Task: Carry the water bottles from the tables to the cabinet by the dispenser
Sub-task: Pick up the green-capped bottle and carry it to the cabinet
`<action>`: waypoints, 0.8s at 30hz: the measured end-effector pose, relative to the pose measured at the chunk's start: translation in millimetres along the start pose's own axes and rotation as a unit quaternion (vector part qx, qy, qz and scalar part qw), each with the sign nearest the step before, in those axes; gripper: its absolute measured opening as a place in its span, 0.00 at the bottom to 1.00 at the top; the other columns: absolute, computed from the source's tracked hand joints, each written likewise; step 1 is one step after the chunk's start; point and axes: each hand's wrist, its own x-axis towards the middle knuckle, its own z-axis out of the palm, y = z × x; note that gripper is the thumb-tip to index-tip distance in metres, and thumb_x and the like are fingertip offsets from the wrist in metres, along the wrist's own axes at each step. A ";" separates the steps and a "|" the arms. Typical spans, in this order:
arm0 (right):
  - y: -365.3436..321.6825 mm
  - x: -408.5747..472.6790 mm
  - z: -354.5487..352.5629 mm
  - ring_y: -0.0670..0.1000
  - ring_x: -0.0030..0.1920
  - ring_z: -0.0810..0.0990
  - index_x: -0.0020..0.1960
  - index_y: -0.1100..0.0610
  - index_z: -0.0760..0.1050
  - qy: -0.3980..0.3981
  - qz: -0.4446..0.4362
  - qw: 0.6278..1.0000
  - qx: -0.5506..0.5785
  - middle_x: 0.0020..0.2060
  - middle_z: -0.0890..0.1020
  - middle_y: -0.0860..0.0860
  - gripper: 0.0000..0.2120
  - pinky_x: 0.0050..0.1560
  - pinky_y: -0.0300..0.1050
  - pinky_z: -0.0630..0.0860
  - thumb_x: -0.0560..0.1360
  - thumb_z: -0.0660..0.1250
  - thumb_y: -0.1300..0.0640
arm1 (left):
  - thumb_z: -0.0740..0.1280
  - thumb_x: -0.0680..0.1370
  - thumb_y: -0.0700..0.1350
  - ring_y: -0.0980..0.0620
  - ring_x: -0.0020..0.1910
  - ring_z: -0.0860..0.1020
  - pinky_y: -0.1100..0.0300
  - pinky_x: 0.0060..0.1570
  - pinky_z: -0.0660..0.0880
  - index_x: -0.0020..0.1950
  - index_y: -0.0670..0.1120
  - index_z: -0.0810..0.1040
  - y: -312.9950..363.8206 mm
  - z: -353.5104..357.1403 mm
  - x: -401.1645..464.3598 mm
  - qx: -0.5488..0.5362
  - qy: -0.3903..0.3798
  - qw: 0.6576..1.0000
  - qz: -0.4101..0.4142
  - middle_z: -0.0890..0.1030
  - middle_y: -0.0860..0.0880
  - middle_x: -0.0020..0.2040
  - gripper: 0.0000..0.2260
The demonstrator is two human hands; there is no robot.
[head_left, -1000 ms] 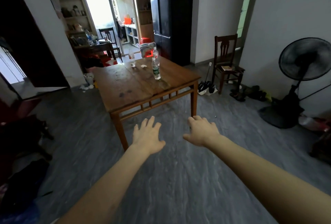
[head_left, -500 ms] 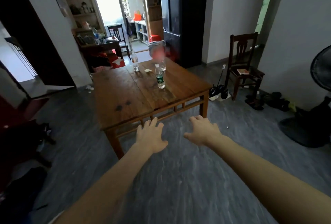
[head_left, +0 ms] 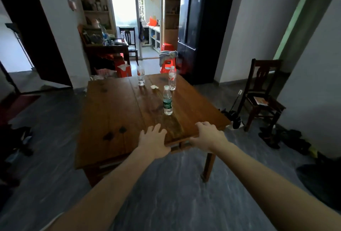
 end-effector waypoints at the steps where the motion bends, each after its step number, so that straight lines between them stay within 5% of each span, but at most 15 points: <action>1: -0.4 16.5 -6.1 0.58 0.70 0.69 0.76 0.51 0.62 0.007 0.001 1.000 0.004 0.72 0.67 0.53 0.33 0.68 0.62 0.68 0.75 0.63 0.38 | 0.64 0.79 0.60 0.42 0.80 0.54 0.40 0.77 0.55 0.80 0.52 0.60 -2.1 -5.6 16.7 0.000 -0.004 1.000 0.000 0.52 0.46 0.83 0.32; 16: 42.4 250.6 12.0 0.57 0.73 0.66 0.78 0.50 0.59 -0.068 -0.014 0.998 0.003 0.75 0.65 0.53 0.35 0.70 0.61 0.66 0.76 0.63 0.39 | 0.63 0.79 0.59 0.41 0.80 0.55 0.40 0.76 0.57 0.80 0.51 0.59 -8.2 -6.0 252.3 -0.007 -0.060 0.998 -0.025 0.52 0.46 0.83 0.32; 24: 59.0 415.6 -2.0 0.57 0.74 0.65 0.79 0.51 0.58 -0.095 -0.086 0.992 -0.017 0.76 0.65 0.53 0.35 0.71 0.61 0.66 0.77 0.64 0.39 | 0.64 0.79 0.59 0.43 0.81 0.54 0.42 0.77 0.56 0.81 0.51 0.58 -16.6 -2.8 372.8 -0.044 -0.080 0.985 -0.144 0.52 0.47 0.83 0.33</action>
